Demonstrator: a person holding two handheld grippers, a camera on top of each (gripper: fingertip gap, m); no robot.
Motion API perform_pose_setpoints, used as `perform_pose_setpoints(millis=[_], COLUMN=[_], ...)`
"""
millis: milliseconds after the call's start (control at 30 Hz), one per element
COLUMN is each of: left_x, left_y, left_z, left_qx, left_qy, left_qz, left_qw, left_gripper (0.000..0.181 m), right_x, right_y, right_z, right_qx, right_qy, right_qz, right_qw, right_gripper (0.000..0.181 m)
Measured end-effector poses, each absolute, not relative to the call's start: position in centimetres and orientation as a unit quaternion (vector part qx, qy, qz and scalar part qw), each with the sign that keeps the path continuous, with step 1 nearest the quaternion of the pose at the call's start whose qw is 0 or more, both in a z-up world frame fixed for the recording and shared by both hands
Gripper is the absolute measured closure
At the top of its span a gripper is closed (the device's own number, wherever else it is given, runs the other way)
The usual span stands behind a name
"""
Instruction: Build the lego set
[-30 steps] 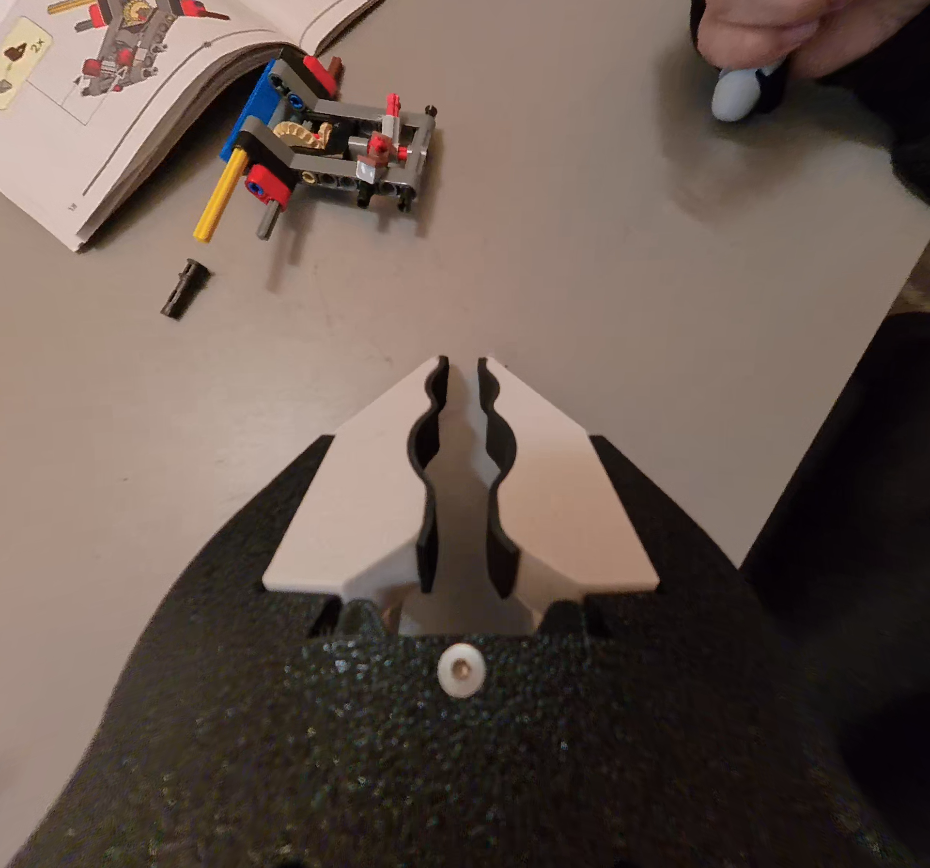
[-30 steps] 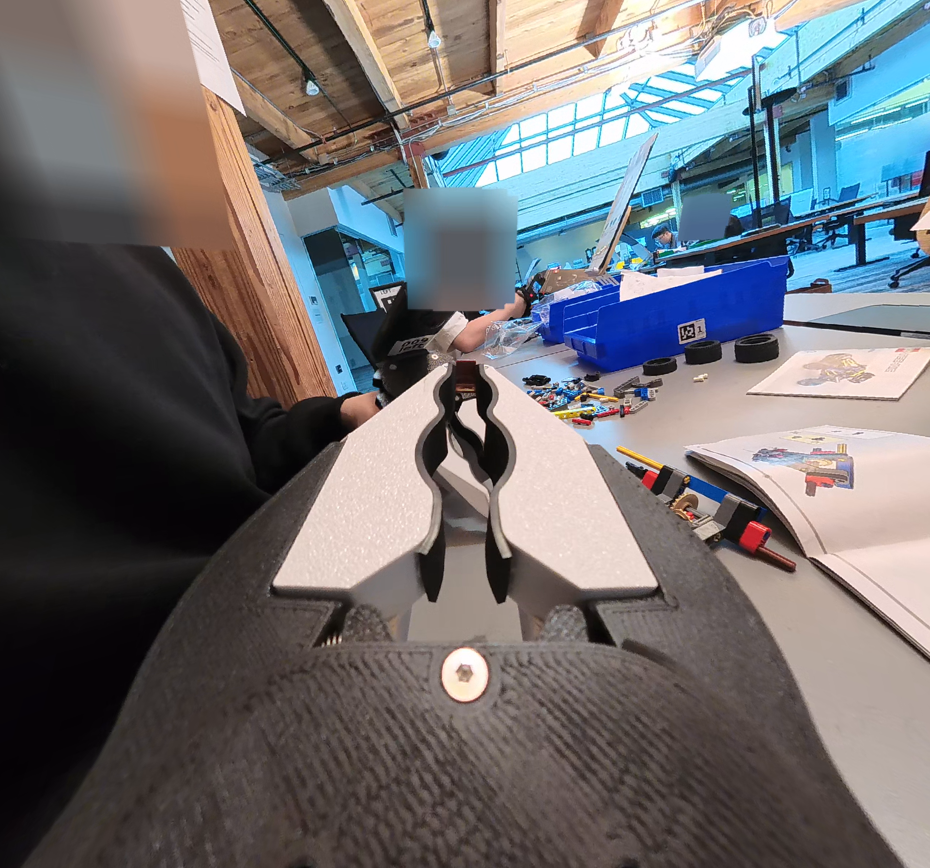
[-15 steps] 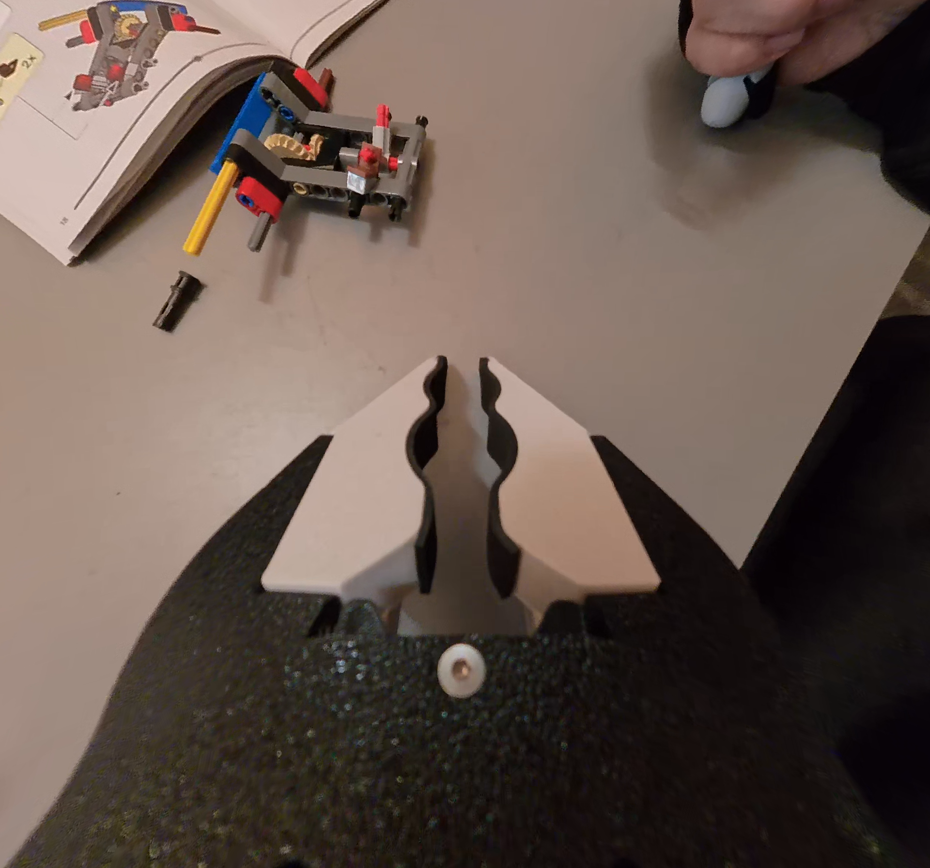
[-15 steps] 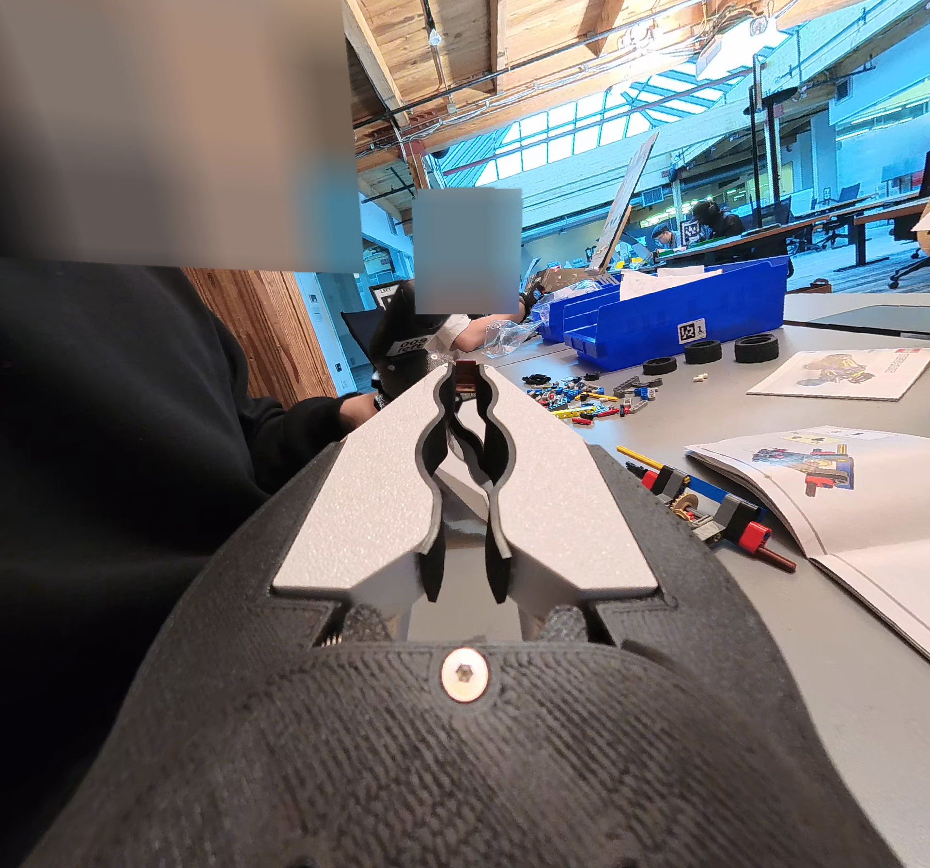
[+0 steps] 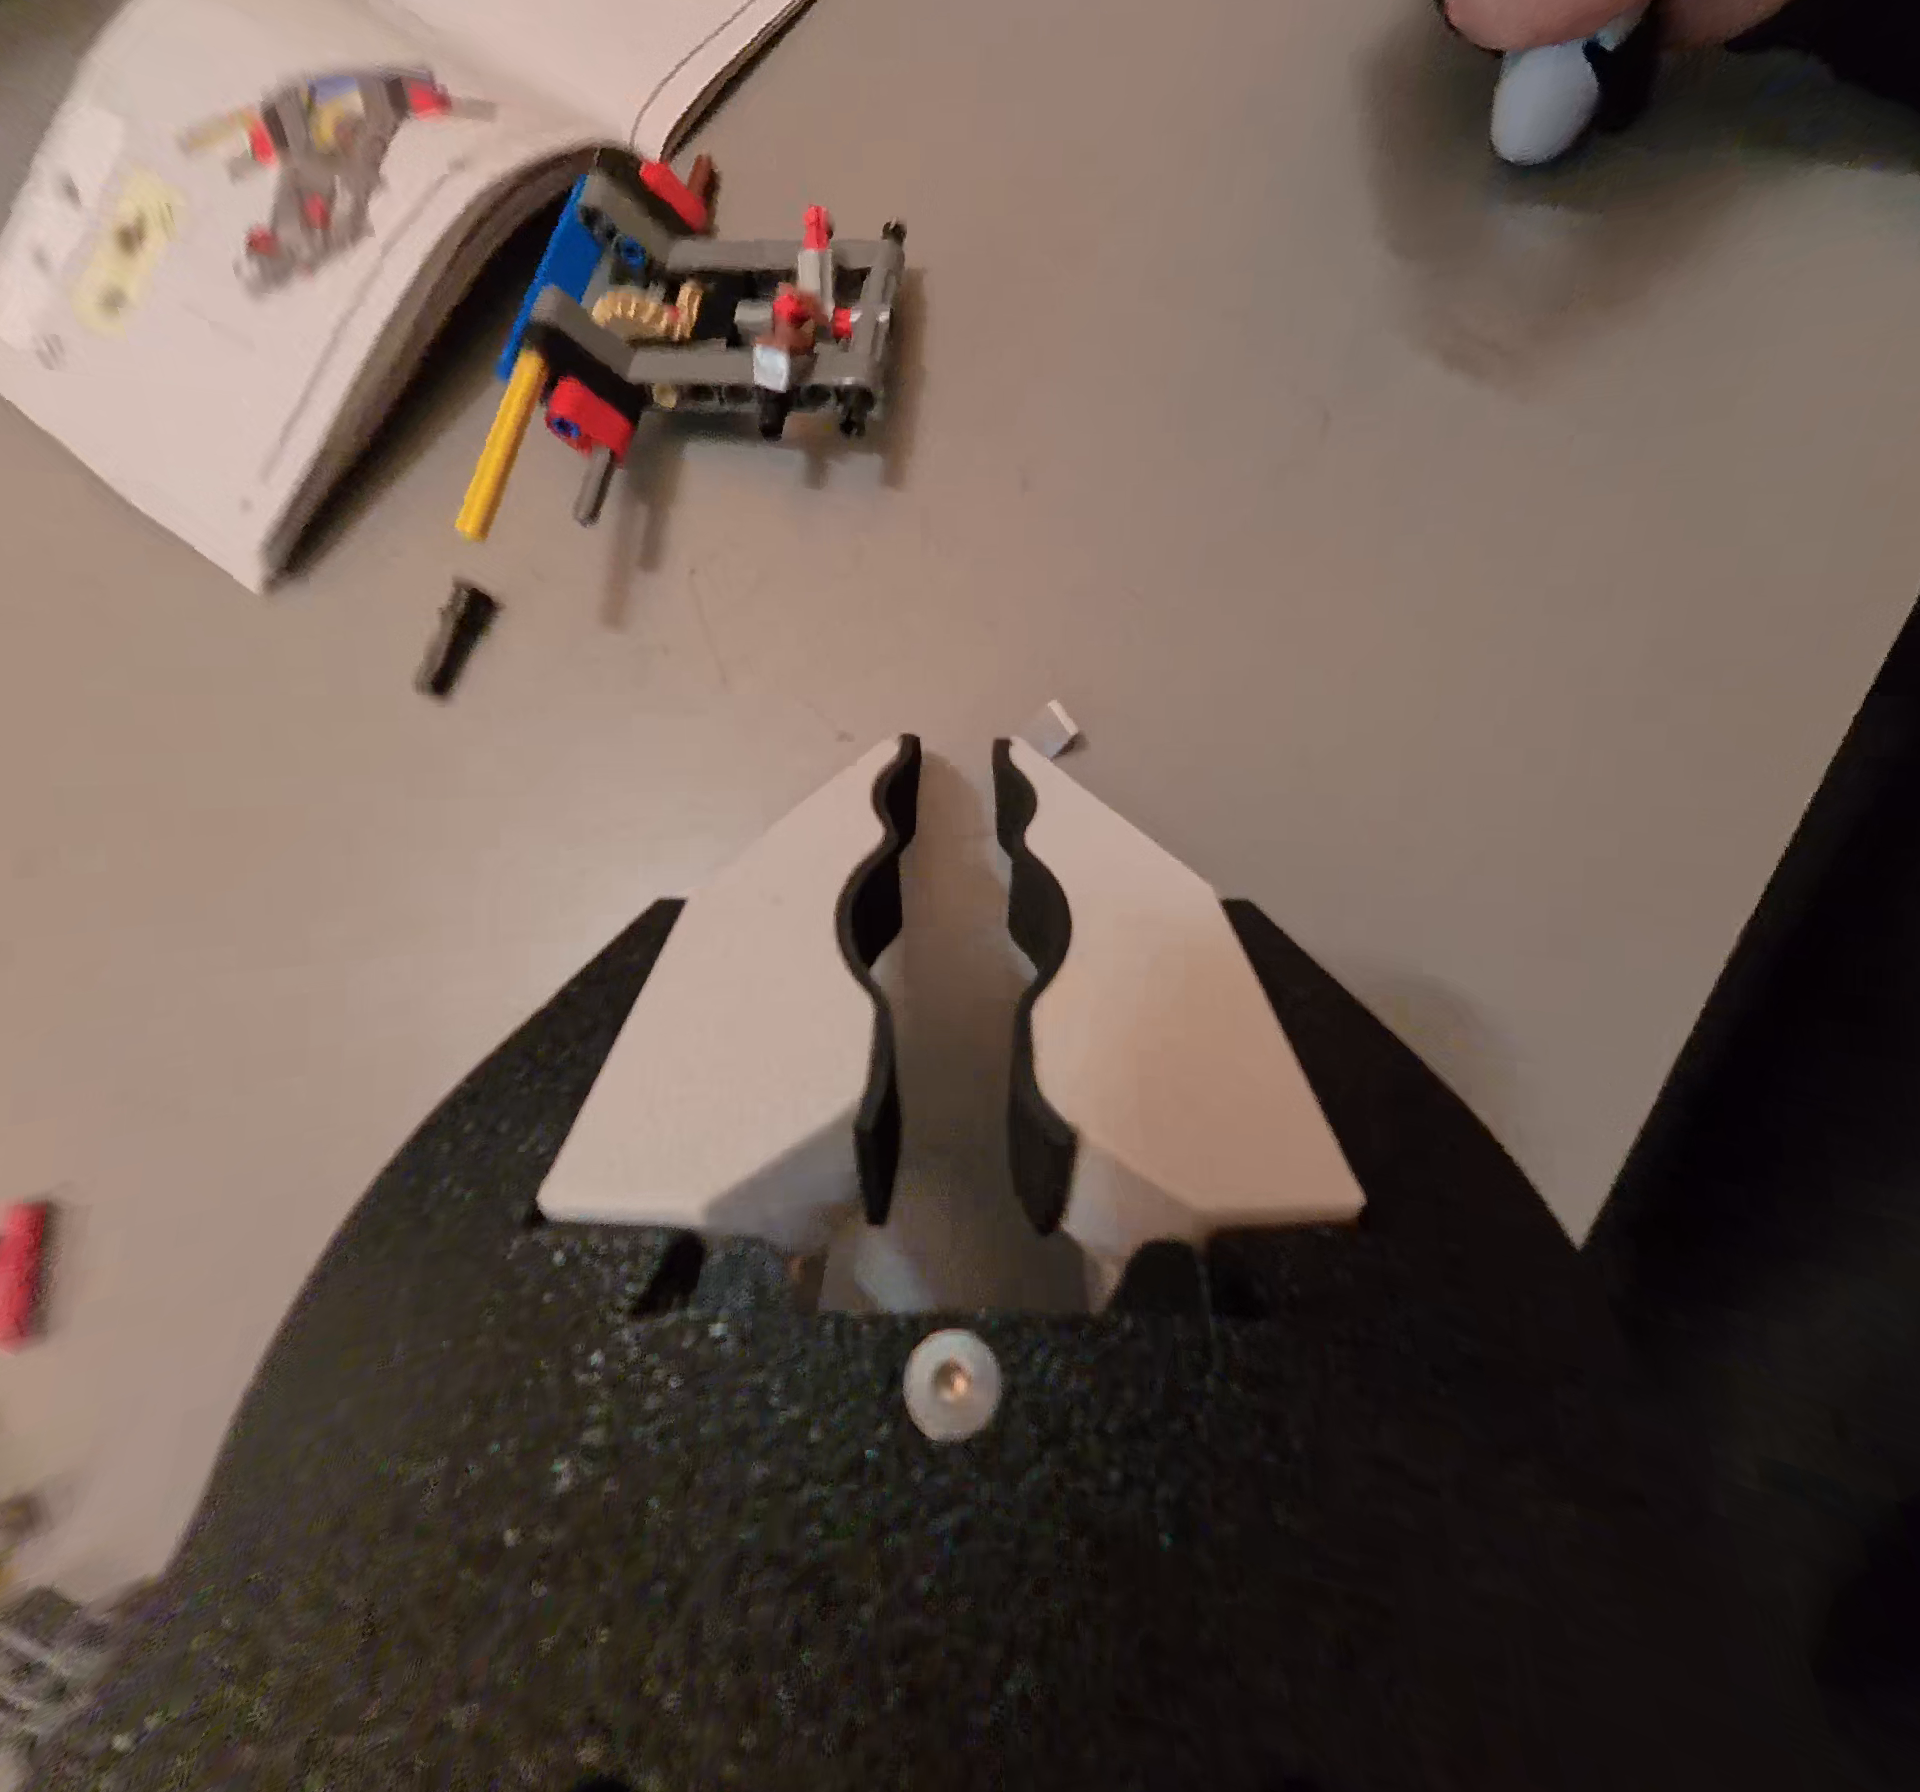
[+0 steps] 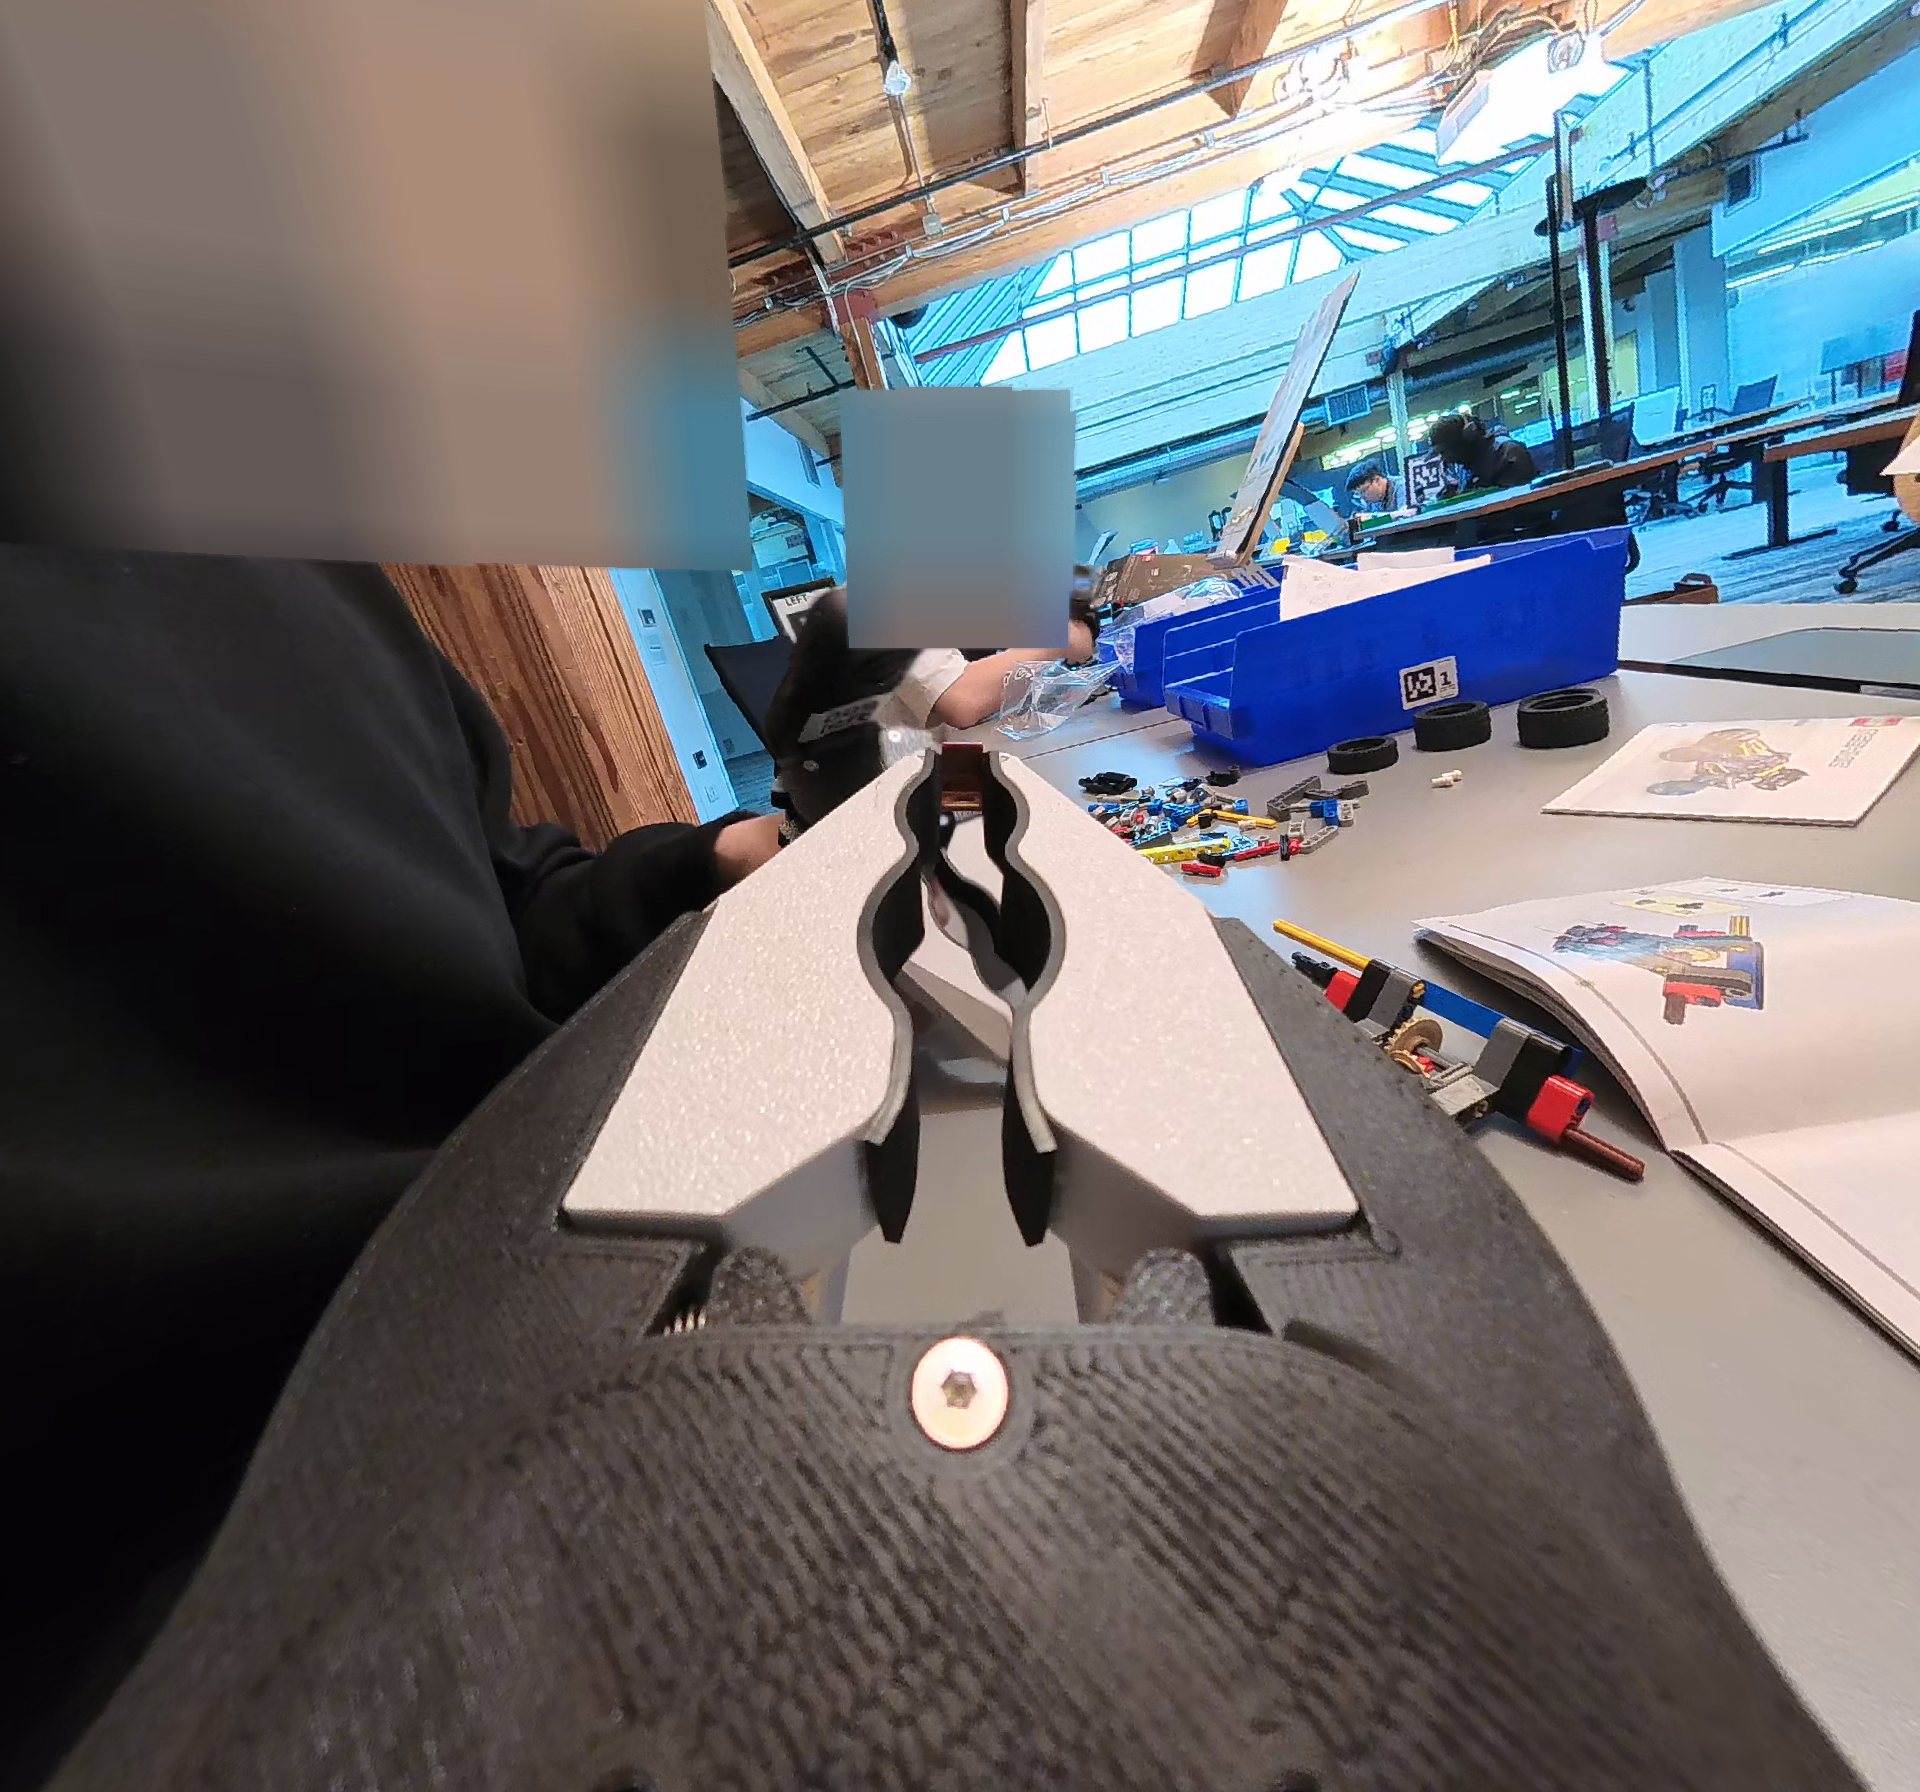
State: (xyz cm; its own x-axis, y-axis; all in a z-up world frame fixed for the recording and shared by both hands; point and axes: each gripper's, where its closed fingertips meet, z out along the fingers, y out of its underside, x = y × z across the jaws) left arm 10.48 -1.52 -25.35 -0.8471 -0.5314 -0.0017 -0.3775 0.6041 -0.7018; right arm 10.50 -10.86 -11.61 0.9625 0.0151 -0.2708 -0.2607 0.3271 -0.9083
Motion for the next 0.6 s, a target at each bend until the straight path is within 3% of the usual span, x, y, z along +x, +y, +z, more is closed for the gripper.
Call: perform_pose_setpoints(millis=[100, 200, 600], left_x=[9.9, 8.4, 8.9], left_y=[-2.0, -2.3, -2.6], left_z=[-24.6, -24.9, -25.7], left_qx=[-0.125, -0.008, 0.101], left_qy=[0.909, 0.918, 0.908], left_qz=[-0.382, -0.389, -0.407], left_qw=[0.116, 0.08, -0.006], left_gripper=[0.159, 0.158, 0.169], right_x=[10.5, 10.3, 10.0], right_y=[-10.9, -10.9, -10.2], right_z=[-11.6, -11.7, -12.2], right_qx=[-0.574, -0.575, -0.588], right_qy=[0.105, 0.103, 0.103], right_qz=[0.086, 0.085, 0.08], right_qw=[0.807, 0.807, 0.798], right_gripper=[0.175, 0.175, 0.176])
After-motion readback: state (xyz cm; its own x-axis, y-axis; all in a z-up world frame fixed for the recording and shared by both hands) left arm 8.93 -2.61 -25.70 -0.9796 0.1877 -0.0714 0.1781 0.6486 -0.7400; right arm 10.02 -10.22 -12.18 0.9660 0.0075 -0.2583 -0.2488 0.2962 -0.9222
